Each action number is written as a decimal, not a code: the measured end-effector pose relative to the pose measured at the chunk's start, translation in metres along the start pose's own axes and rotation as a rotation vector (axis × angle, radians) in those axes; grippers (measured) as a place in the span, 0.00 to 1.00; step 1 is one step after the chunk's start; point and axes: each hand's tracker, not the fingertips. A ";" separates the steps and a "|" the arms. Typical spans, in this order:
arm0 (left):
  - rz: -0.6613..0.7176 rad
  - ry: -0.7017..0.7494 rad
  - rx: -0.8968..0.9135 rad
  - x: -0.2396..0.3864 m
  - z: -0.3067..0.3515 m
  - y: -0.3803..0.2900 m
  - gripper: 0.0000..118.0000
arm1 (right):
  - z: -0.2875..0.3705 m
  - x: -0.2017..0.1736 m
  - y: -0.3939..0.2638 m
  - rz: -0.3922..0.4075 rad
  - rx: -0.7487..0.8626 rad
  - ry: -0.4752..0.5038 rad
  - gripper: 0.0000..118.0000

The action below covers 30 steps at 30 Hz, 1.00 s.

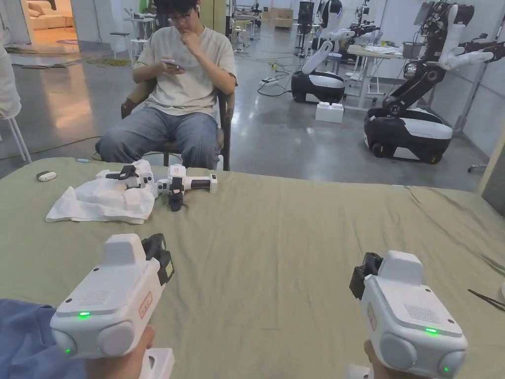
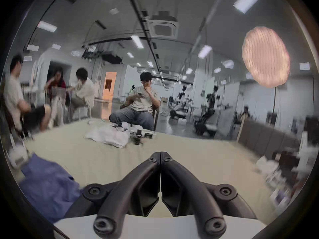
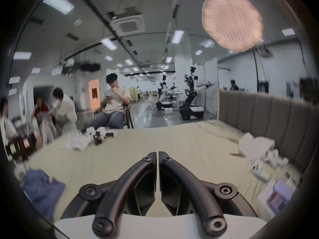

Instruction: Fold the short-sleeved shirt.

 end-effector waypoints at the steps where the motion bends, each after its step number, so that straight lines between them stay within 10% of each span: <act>1: 0.035 0.000 0.007 -0.001 0.001 0.000 0.00 | 0.002 -0.002 -0.001 -0.008 0.009 -0.006 0.01; 14: -0.177 0.104 -0.106 -0.027 0.016 0.013 0.00 | 0.012 -0.021 0.000 0.153 0.029 -0.009 0.01; 30: -0.044 0.357 -0.625 -0.262 0.050 -0.013 0.05 | -0.012 -0.055 -0.033 0.221 -0.080 0.067 0.01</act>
